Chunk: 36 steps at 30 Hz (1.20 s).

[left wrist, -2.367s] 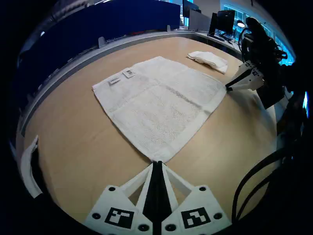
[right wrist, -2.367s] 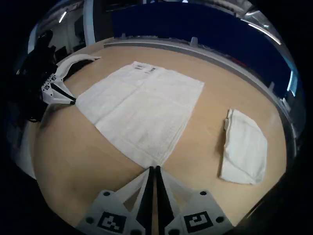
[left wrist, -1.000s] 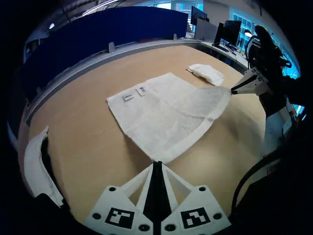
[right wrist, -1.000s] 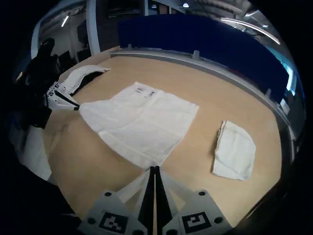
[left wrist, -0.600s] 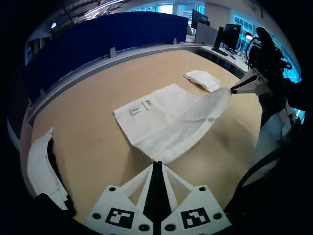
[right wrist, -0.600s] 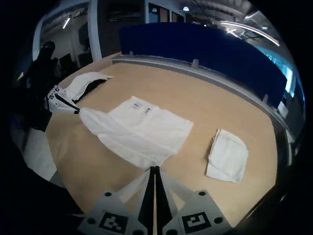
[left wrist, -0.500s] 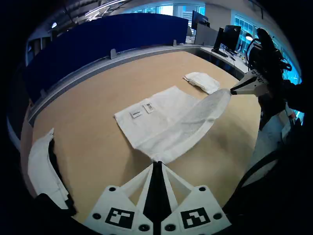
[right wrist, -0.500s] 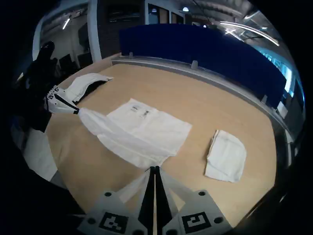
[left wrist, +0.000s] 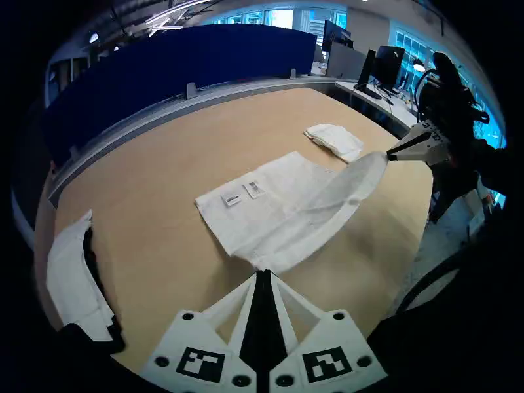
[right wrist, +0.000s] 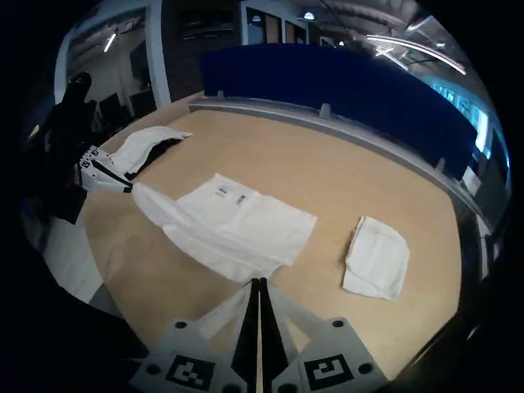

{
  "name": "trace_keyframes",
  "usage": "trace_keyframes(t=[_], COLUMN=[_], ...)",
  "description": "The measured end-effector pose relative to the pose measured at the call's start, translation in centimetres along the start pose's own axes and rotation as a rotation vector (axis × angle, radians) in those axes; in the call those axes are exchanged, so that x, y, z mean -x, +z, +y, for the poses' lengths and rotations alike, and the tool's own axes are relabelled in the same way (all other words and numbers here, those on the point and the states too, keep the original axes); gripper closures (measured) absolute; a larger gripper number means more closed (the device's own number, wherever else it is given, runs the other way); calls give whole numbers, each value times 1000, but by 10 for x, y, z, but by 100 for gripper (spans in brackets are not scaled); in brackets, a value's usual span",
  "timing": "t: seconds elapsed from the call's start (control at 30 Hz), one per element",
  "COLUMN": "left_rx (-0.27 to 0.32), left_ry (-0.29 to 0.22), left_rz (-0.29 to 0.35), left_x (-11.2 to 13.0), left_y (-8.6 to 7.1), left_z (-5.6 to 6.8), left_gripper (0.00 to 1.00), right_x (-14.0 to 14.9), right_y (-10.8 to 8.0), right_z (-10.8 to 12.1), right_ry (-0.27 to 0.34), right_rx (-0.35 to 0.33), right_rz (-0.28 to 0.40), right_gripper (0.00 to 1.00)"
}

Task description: Fold towel

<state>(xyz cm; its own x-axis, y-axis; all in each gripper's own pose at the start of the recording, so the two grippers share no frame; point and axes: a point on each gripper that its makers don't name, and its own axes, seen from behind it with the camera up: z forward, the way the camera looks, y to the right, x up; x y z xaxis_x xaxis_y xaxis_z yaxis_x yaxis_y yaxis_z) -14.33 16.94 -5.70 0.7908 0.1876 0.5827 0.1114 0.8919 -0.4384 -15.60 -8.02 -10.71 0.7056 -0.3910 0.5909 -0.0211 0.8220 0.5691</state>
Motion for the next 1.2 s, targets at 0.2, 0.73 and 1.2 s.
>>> trace_keyframes(t=[0.2, 0.73, 1.2], left_rx=[-3, -21, -48], left_ry=[5, -24, -52], left_rz=[3, -21, -50], left_x=[-3, -6, -24], left_y=[-6, 9, 44], left_z=[0, -15, -45], left_gripper=[100, 100, 100], right_x=[-2, -8, -27], right_y=[-4, 15, 59], right_z=[-1, 7, 40], right_ry=[-1, 14, 29], right_rx=[1, 13, 36], right_rz=[4, -2, -12], right_gripper=[98, 98, 98])
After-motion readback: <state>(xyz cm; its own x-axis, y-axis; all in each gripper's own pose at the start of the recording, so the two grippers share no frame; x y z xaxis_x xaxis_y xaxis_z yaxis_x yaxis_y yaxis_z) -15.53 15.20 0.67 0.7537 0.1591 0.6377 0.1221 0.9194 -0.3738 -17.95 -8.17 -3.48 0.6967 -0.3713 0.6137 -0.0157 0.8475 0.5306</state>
